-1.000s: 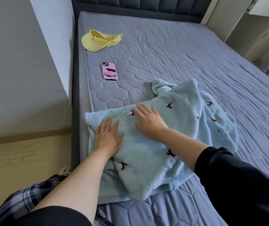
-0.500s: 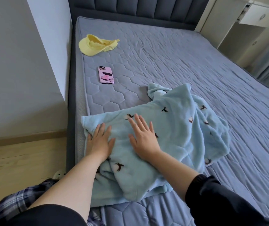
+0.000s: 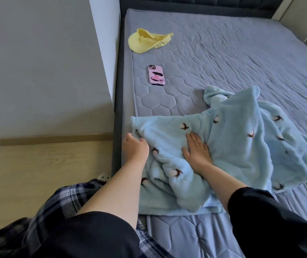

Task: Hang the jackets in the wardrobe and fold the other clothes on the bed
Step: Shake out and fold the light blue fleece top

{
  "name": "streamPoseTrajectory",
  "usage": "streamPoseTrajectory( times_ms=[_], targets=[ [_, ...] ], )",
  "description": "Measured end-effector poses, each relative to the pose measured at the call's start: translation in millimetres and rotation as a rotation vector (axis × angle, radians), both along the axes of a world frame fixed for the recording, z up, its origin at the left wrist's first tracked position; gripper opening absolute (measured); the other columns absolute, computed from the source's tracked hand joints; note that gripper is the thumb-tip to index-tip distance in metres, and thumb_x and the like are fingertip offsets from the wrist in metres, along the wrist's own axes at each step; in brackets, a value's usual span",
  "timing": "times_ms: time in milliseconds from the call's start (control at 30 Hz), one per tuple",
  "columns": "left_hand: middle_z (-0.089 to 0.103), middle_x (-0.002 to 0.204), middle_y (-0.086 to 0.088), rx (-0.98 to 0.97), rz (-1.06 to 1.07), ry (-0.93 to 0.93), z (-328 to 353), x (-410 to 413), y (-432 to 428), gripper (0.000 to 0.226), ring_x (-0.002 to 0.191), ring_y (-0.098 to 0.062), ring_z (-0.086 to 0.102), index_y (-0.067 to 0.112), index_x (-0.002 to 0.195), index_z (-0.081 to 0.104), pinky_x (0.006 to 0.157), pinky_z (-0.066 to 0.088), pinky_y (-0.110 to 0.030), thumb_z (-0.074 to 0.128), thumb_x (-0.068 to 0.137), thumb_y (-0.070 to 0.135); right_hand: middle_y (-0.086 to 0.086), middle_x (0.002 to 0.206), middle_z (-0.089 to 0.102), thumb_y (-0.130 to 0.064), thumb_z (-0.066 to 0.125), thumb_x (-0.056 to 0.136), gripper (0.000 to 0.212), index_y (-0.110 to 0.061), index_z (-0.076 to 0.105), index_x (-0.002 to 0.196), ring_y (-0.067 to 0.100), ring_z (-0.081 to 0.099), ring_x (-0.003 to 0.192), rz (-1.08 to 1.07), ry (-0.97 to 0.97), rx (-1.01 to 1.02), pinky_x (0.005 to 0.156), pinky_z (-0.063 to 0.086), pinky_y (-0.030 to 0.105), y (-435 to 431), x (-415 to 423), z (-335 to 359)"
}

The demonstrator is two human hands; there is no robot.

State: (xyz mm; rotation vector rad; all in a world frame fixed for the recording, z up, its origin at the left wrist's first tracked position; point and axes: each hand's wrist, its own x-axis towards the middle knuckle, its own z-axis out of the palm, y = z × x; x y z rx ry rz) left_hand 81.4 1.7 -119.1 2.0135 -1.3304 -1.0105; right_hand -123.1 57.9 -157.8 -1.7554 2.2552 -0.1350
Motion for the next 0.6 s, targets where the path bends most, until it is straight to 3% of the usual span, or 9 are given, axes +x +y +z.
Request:
streamPoseTrajectory(
  times_ms=[67,200,333,433,533,600],
  targets=[
    [0.055,0.125,-0.017,0.174,-0.020,0.108,-2,5,-2,0.037,0.109,-0.033,0.054,0.001,0.123,0.048,0.080,0.039,-0.033,0.046,0.093,0.022,-0.001,0.161,0.002,-0.036,0.030,0.100,0.062,-0.018,0.005,0.153,0.011,0.001,0.146,0.001,0.007,0.004,0.117,0.001,0.034,-1,1,-1],
    [0.065,0.102,-0.013,0.261,-0.027,0.169,8,18,-3,0.044,0.068,-0.020,0.052,-0.002,0.112,0.058,0.052,0.034,-0.027,0.040,0.094,0.034,-0.002,0.161,0.001,-0.036,0.030,0.099,0.062,-0.018,0.004,0.153,0.011,0.000,0.146,0.003,0.018,0.001,0.118,0.002,0.036,0,0,-2],
    [0.066,0.094,-0.011,0.398,-0.152,0.297,19,20,-5,0.056,0.077,-0.025,0.063,0.007,0.105,0.060,0.071,0.054,-0.032,0.043,0.090,0.058,-0.002,0.161,0.001,-0.035,0.030,0.099,0.062,-0.019,0.004,0.153,0.011,0.000,0.146,0.006,0.014,-0.005,0.118,0.003,0.037,0,1,-3],
    [0.064,0.079,-0.005,0.526,-0.404,0.127,23,20,5,0.066,0.064,-0.019,0.062,0.015,0.098,0.058,0.053,0.047,-0.024,0.042,0.080,0.076,-0.002,0.161,0.001,-0.035,0.030,0.099,0.062,-0.019,0.005,0.153,0.011,0.001,0.146,0.009,0.021,-0.011,0.118,0.004,0.037,0,1,-4],
    [0.063,0.112,-0.003,0.397,-0.373,0.070,13,17,10,0.076,0.096,-0.023,0.062,0.016,0.119,0.056,0.079,0.050,-0.033,0.057,0.070,0.075,-0.002,0.161,0.002,-0.035,0.030,0.099,0.062,-0.019,0.005,0.153,0.011,0.001,0.146,0.008,0.017,-0.007,0.118,0.004,0.037,-1,2,-4],
    [0.062,0.119,0.000,0.385,-0.356,0.144,12,10,14,0.080,0.099,-0.020,0.061,0.018,0.123,0.056,0.085,0.049,-0.035,0.063,0.065,0.073,-0.001,0.161,0.002,-0.035,0.031,0.099,0.062,-0.019,0.005,0.153,0.011,0.001,0.146,0.007,0.009,-0.004,0.118,0.003,0.038,-1,2,-4]
  ],
)
